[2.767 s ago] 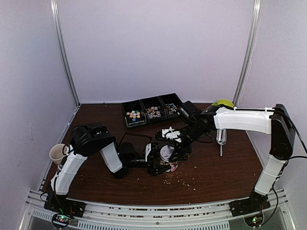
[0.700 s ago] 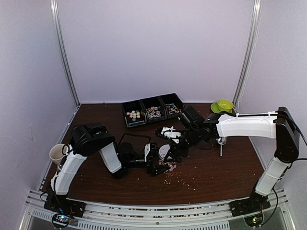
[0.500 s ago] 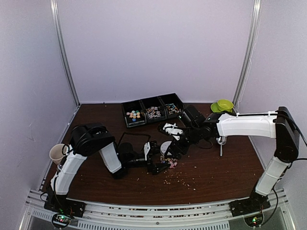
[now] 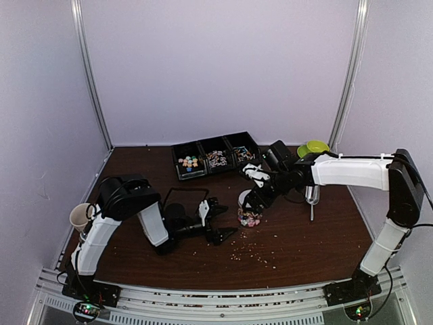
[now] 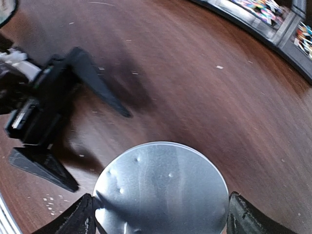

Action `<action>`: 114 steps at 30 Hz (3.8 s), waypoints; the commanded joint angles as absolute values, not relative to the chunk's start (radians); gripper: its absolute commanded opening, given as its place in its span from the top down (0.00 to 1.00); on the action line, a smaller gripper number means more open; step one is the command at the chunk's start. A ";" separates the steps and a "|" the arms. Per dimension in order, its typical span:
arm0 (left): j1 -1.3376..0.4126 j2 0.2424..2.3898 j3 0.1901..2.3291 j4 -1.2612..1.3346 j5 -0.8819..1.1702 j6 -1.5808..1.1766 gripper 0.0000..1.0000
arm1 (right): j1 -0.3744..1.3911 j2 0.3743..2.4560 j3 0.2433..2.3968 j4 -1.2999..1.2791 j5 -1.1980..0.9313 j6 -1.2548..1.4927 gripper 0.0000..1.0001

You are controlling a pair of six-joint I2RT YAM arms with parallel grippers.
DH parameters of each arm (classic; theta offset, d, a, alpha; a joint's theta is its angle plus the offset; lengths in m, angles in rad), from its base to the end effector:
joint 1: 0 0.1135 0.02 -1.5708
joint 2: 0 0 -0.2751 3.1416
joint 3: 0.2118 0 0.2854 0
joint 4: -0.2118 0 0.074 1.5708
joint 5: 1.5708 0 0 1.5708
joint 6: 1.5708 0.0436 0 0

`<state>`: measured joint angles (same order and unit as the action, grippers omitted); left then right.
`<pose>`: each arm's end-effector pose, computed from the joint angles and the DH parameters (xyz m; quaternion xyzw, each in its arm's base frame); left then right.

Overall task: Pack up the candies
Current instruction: Place the packed packing box at the center of the board, then reset both arms

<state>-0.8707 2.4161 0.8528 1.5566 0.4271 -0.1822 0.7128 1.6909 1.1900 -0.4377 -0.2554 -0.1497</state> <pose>0.2449 -0.3188 0.0167 0.3746 0.6023 -0.4761 0.5199 0.2918 0.2668 0.2115 -0.4300 0.8399 0.2019 0.2626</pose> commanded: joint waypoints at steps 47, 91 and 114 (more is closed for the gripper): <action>-0.875 2.469 0.772 1.525 0.337 -0.174 0.02 | 0.227 2.186 1.906 -0.609 -0.148 -0.117 0.11; -0.884 1.600 1.071 0.073 -0.135 -0.232 0.02 | 0.245 0.873 0.856 -0.383 -0.117 0.085 0.01; -0.543 0.724 0.753 -0.398 -0.314 -0.291 0.02 | 0.253 0.291 0.617 -0.527 0.061 0.052 0.00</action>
